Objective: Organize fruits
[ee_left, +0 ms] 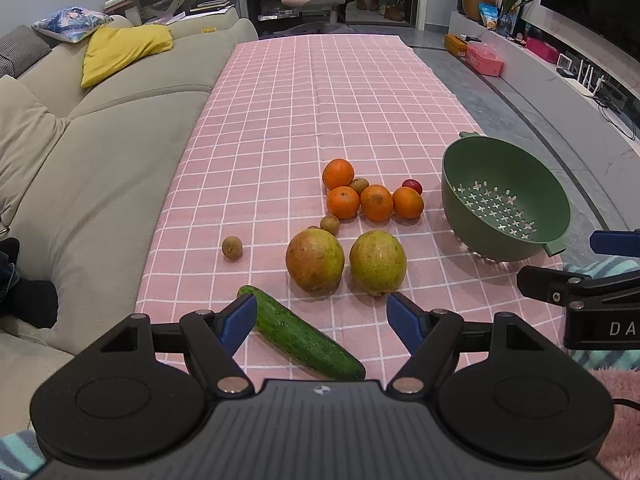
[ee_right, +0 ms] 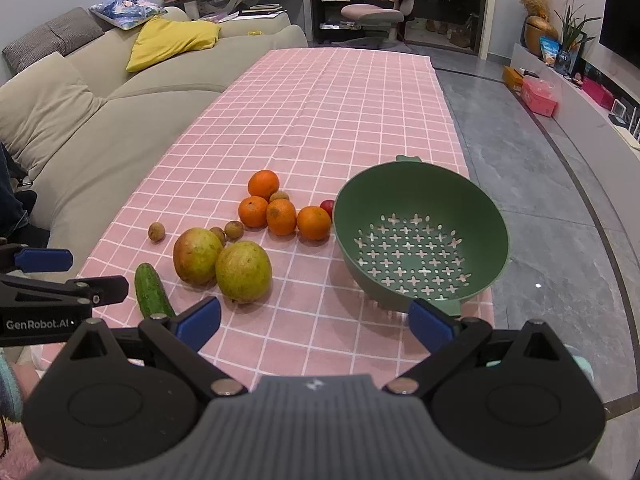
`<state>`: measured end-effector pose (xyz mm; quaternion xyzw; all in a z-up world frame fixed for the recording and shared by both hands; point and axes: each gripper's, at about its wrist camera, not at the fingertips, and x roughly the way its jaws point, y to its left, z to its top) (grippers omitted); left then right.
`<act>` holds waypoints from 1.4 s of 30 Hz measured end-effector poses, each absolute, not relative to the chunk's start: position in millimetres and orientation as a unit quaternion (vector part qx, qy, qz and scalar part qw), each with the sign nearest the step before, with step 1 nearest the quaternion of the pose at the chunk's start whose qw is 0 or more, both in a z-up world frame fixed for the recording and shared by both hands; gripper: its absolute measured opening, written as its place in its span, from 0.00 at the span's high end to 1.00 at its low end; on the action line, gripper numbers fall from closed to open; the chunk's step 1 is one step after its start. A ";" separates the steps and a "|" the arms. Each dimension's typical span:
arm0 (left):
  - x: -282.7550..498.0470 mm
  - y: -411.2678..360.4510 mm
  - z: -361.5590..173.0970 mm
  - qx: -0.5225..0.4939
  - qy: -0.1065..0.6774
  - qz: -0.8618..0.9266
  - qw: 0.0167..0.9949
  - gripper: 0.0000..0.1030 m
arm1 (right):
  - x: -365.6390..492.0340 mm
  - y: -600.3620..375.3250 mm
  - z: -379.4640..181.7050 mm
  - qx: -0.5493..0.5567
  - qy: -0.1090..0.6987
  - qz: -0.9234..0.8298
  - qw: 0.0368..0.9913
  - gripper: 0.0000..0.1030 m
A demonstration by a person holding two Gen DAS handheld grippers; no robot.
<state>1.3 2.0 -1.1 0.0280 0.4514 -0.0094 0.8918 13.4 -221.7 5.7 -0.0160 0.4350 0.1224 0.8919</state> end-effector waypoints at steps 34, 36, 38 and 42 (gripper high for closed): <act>1.0 2.4 -0.6 0.021 0.453 -0.008 0.891 0.16 | 14.0 -217.0 4.2 -0.032 0.437 0.113 0.892 0.06; 1.1 2.5 -0.5 0.020 0.453 -0.009 0.891 0.16 | 14.1 -216.2 4.2 -0.034 0.437 0.112 0.892 0.06; 1.1 2.7 0.0 0.019 0.452 -0.010 0.892 0.16 | 14.3 -216.1 4.2 -0.034 0.437 0.112 0.892 0.06; 1.3 3.2 0.4 0.015 0.452 -0.010 0.892 0.16 | 14.4 -214.9 4.1 -0.038 0.439 0.112 0.891 0.06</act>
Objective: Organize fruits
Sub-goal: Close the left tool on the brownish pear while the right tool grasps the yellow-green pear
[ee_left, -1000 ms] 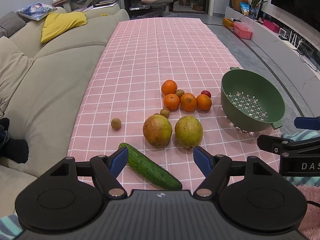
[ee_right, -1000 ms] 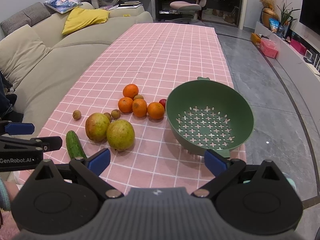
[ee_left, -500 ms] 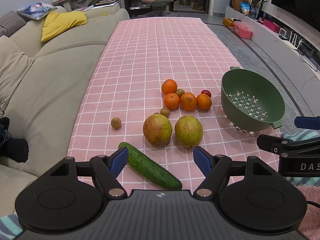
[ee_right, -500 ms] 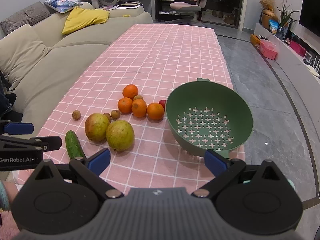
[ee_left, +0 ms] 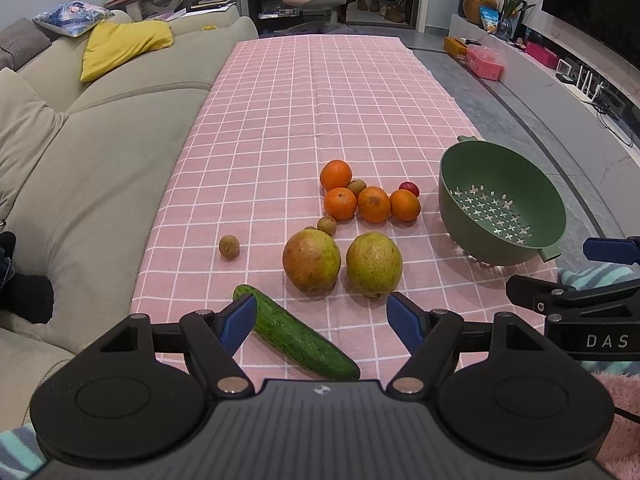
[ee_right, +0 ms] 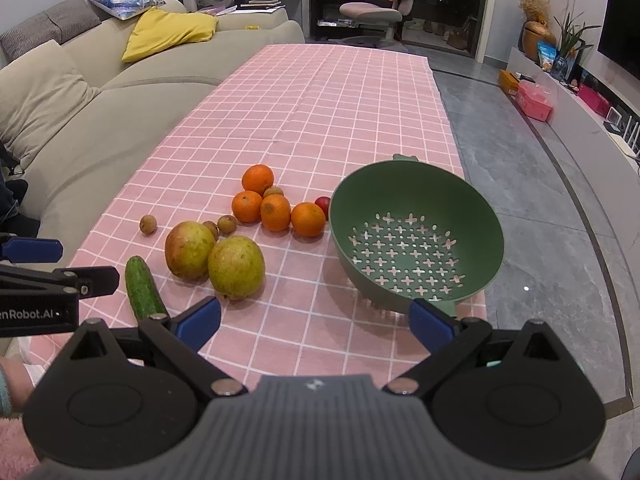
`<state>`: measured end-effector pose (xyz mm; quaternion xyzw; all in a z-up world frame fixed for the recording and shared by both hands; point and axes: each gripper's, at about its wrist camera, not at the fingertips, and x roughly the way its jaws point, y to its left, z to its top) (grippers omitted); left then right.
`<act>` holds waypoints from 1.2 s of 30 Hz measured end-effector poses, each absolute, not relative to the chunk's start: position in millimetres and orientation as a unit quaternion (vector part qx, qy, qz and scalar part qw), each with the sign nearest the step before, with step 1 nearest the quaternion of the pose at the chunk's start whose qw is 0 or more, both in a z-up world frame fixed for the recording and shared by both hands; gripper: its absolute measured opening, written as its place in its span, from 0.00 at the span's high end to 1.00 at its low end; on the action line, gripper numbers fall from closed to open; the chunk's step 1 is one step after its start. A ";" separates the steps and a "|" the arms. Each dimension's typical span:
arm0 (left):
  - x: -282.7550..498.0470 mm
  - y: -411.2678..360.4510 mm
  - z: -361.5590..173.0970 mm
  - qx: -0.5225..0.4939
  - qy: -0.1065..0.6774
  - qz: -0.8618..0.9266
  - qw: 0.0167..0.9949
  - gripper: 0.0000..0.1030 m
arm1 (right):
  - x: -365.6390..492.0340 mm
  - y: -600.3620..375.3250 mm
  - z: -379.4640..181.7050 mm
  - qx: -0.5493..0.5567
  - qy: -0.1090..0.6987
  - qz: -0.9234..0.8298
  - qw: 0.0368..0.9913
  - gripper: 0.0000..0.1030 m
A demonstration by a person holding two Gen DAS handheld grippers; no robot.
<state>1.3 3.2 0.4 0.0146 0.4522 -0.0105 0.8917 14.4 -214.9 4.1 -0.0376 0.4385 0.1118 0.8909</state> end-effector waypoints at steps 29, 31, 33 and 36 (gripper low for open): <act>2.4 6.3 -0.8 0.007 0.450 -0.017 0.893 0.16 | 16.3 -215.3 -1.4 -0.036 0.444 0.107 0.889 0.06; 4.7 9.3 -0.8 0.002 0.448 -0.015 0.894 0.20 | 15.7 -213.0 -2.5 -0.049 0.429 0.105 0.896 0.08; 8.4 13.0 -0.7 -0.011 0.446 -0.017 0.895 0.26 | 15.4 -209.9 -1.9 -0.067 0.405 0.106 0.906 0.08; 14.2 18.4 -2.2 -0.026 0.442 -0.016 0.896 0.26 | 15.3 -204.3 -1.7 -0.086 0.364 0.129 0.918 0.08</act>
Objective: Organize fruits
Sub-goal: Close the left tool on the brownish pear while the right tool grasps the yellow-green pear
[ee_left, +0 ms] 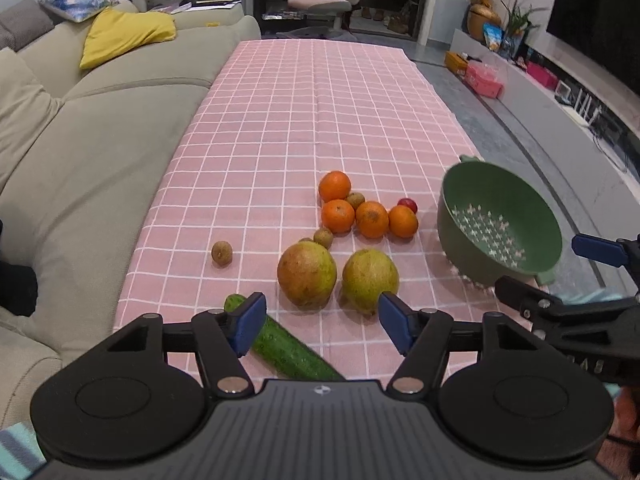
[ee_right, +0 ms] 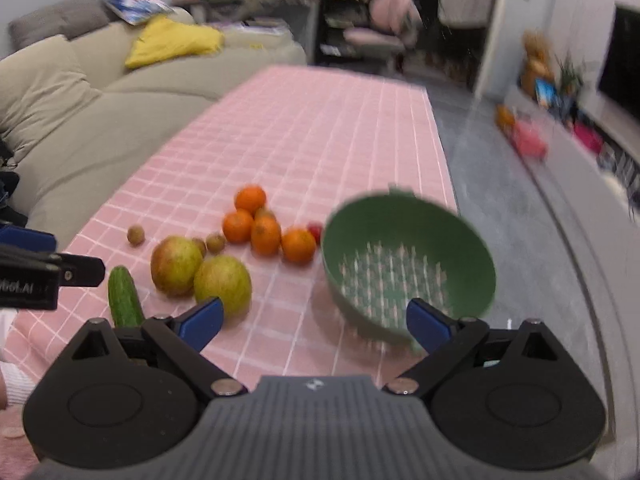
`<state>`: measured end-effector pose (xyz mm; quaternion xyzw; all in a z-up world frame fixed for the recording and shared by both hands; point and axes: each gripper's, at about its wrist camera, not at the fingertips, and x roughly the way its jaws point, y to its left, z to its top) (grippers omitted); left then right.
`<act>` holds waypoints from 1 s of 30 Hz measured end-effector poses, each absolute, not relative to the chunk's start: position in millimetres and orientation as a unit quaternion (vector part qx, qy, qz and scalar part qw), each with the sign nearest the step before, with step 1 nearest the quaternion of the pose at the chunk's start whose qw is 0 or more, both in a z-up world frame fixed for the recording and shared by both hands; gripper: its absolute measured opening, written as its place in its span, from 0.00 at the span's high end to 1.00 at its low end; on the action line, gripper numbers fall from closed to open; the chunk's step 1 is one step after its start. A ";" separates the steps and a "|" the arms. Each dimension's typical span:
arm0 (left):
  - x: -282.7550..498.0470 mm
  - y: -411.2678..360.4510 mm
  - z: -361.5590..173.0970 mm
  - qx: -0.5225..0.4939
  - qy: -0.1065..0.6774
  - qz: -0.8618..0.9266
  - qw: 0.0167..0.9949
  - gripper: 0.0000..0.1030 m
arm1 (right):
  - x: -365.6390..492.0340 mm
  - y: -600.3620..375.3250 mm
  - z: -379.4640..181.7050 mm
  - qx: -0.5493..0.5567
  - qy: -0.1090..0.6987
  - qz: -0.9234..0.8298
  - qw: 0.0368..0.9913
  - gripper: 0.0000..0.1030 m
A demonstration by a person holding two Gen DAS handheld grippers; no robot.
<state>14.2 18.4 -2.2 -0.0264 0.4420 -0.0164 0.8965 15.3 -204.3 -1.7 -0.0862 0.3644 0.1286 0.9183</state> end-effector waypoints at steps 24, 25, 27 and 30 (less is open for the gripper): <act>90.4 46.2 -76.5 -0.103 0.485 -0.014 0.868 0.37 | 105.1 -144.7 -105.0 -0.008 0.454 0.243 0.857 0.45; 93.0 45.6 -79.7 -0.105 0.488 -0.015 0.866 0.37 | 108.1 -145.6 -108.4 0.000 0.458 0.244 0.855 0.45; 96.6 46.0 -85.3 -0.114 0.493 -0.012 0.862 0.36 | 113.7 -147.9 -113.6 0.014 0.465 0.245 0.851 0.40; 104.0 49.8 -95.5 -0.143 0.504 -0.012 0.852 0.36 | 119.6 -148.3 -119.0 0.027 0.466 0.249 0.848 0.35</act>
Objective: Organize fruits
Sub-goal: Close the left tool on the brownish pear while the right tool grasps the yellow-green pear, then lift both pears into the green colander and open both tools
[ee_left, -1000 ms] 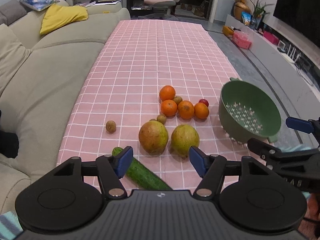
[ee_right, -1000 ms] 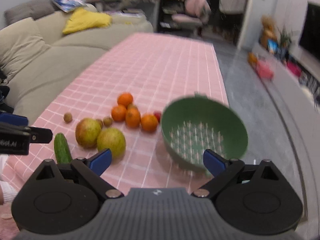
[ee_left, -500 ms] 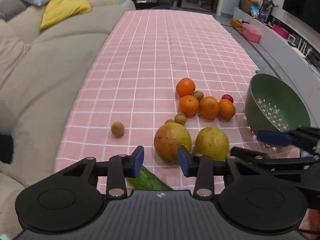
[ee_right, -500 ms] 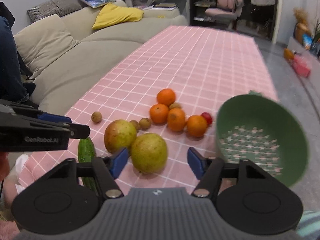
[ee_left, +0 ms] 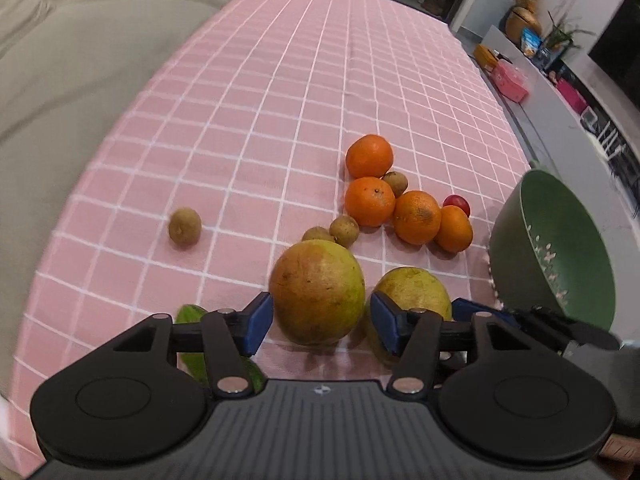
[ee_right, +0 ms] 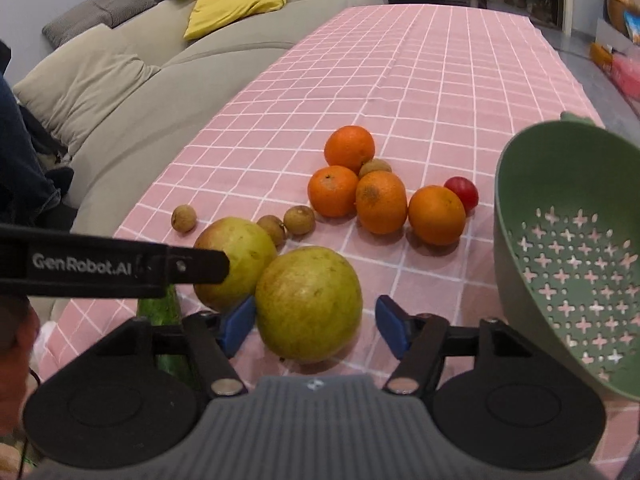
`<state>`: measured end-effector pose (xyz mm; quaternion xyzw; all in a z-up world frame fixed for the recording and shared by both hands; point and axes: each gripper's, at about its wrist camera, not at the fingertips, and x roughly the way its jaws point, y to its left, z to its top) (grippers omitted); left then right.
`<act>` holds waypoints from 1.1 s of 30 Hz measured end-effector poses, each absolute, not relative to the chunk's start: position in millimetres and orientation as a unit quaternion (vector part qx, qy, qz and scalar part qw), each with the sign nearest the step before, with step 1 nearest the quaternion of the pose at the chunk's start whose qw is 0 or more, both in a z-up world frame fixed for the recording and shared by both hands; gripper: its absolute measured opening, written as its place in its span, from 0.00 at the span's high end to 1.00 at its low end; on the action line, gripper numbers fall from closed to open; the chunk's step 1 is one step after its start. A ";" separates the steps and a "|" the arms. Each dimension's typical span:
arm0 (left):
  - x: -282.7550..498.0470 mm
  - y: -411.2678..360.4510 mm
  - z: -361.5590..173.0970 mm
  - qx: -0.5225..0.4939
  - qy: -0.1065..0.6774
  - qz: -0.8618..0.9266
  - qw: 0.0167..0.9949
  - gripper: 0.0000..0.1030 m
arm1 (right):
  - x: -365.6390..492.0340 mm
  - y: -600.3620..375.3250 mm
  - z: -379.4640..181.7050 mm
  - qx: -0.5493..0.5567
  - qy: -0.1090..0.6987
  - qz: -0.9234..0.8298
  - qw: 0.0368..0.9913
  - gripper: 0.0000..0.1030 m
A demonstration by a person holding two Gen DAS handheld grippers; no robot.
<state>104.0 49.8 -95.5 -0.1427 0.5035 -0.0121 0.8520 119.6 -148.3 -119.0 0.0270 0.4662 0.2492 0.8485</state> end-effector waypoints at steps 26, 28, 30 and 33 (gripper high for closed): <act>130.4 50.0 -120.8 -0.165 0.526 -0.005 0.835 0.29 | 121.1 -150.5 -122.3 -0.057 0.462 0.247 0.850 0.36; 131.2 48.5 -119.9 -0.158 0.529 -0.007 0.834 0.29 | 119.6 -148.2 -122.4 -0.067 0.457 0.250 0.851 0.37; 131.5 45.7 -118.7 -0.146 0.530 -0.010 0.835 0.29 | 119.4 -147.4 -122.6 -0.070 0.455 0.251 0.852 0.37; 129.0 43.1 -116.0 -0.137 0.524 -0.012 0.840 0.30 | 117.6 -147.9 -121.2 -0.069 0.455 0.249 0.852 0.37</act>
